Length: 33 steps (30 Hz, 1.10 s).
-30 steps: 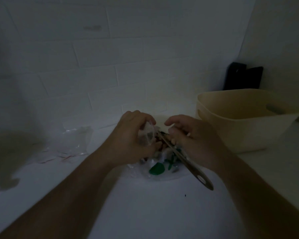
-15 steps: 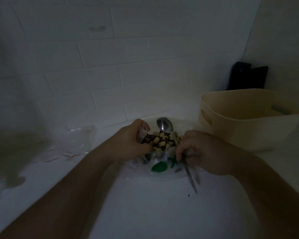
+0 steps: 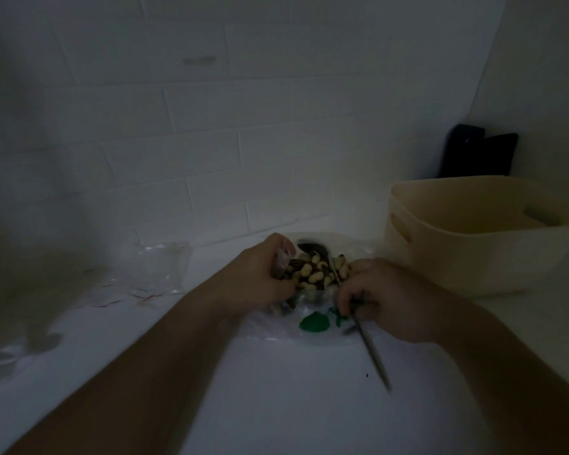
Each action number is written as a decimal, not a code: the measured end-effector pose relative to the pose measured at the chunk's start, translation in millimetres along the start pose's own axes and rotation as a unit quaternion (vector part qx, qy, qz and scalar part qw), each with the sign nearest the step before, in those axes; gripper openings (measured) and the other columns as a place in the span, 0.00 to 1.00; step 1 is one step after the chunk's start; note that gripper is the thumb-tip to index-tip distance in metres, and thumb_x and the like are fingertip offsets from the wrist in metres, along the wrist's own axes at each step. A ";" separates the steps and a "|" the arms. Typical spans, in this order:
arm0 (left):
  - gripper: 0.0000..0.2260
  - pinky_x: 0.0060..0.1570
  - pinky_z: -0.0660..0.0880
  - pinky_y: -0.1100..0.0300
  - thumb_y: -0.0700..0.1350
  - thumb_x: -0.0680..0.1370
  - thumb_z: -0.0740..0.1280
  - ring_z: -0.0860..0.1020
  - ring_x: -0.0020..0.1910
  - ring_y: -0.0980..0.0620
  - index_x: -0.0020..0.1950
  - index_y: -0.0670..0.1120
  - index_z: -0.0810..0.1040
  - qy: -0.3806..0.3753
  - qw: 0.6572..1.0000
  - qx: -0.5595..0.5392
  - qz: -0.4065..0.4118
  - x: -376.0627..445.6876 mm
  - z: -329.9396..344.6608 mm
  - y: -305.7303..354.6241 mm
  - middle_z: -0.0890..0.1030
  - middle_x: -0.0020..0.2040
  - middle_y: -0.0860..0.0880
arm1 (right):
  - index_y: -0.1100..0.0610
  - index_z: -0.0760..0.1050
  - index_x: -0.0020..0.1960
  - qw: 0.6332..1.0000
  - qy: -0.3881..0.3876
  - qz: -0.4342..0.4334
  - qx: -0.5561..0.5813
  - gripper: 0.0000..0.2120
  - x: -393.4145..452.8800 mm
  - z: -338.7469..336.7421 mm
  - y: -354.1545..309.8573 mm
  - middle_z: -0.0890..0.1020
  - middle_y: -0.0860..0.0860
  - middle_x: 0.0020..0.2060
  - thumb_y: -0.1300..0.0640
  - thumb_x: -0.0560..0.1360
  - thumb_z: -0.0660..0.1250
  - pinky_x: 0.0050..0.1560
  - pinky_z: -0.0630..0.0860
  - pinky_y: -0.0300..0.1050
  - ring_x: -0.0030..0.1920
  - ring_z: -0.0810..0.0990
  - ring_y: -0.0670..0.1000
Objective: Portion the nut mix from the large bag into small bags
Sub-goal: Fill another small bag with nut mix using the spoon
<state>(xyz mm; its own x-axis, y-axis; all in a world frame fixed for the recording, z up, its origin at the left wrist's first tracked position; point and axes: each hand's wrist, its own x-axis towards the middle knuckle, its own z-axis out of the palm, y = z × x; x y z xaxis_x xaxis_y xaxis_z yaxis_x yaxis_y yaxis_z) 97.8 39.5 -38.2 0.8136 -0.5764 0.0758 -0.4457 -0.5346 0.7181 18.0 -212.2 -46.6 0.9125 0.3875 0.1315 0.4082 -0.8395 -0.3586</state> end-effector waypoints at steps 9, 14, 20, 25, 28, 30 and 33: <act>0.23 0.45 0.81 0.52 0.47 0.65 0.69 0.83 0.50 0.50 0.61 0.53 0.76 -0.048 0.997 -0.065 -0.013 0.9 -3.7 1.7 0.83 0.53 0.47 | 0.38 0.79 0.57 0.995 0.058 0.015 0.076 0.24 3.0 4.1 -12.8 0.72 0.39 0.45 0.66 0.74 0.72 0.46 0.71 0.32 0.46 0.74 0.39; 0.22 0.49 0.83 0.46 0.46 0.66 0.69 0.84 0.51 0.48 0.60 0.53 0.77 -0.030 0.997 -0.067 -0.010 -1.7 -2.6 3.3 0.83 0.53 0.47 | 0.40 0.84 0.54 1.000 0.016 -0.005 0.003 0.18 5.7 4.8 -21.4 0.73 0.38 0.41 0.63 0.75 0.71 0.44 0.68 0.31 0.45 0.74 0.40; 0.23 0.60 0.75 0.54 0.49 0.68 0.67 0.74 0.61 0.51 0.63 0.59 0.76 0.009 0.998 -0.051 0.019 -2.7 -1.6 8.0 0.76 0.59 0.47 | 0.45 0.74 0.44 0.981 0.109 0.029 0.159 0.12 1.8 4.8 -26.1 0.79 0.43 0.36 0.58 0.75 0.76 0.37 0.73 0.37 0.37 0.78 0.43; 0.23 0.61 0.72 0.55 0.55 0.74 0.69 0.72 0.62 0.51 0.68 0.56 0.75 0.056 0.998 0.002 0.026 -0.2 -0.9 8.0 0.75 0.61 0.50 | 0.49 0.76 0.54 0.925 0.329 0.109 0.155 0.03 14.8 8.7 -25.4 0.81 0.44 0.40 0.54 0.84 0.63 0.40 0.71 0.27 0.42 0.80 0.38; 0.19 0.53 0.76 0.62 0.49 0.78 0.74 0.78 0.55 0.55 0.68 0.54 0.76 0.069 0.996 0.043 0.027 0.7 0.4 6.1 0.78 0.60 0.52 | 0.53 0.80 0.61 0.929 0.337 0.112 0.103 0.09 16.0 10.9 -19.2 0.84 0.49 0.52 0.54 0.84 0.64 0.53 0.73 0.29 0.49 0.81 0.43; 0.21 0.51 0.74 0.64 0.48 0.77 0.74 0.78 0.56 0.55 0.69 0.54 0.76 0.075 0.992 0.099 0.031 -0.1 -0.7 5.0 0.79 0.62 0.53 | 0.56 0.81 0.63 0.934 0.334 0.097 0.085 0.12 14.3 6.1 -19.8 0.83 0.53 0.56 0.54 0.84 0.63 0.60 0.77 0.43 0.54 0.82 0.51; 0.25 0.54 0.70 0.65 0.48 0.75 0.75 0.77 0.60 0.54 0.71 0.53 0.76 0.072 0.983 0.164 0.050 -0.6 -4.5 4.8 0.79 0.64 0.52 | 0.58 0.82 0.62 0.935 0.350 0.047 -0.011 0.18 8.6 -4.7 -24.3 0.84 0.56 0.54 0.51 0.84 0.57 0.56 0.80 0.50 0.50 0.83 0.55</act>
<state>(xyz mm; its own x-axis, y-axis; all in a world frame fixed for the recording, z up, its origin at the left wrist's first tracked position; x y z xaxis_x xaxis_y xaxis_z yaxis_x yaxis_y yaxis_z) 96.9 40.1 -31.7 0.7937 -0.5551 0.2488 -0.6030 -0.6641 0.4421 16.1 -190.3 -32.4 0.7361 -0.0269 0.6763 0.3182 -0.8681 -0.3809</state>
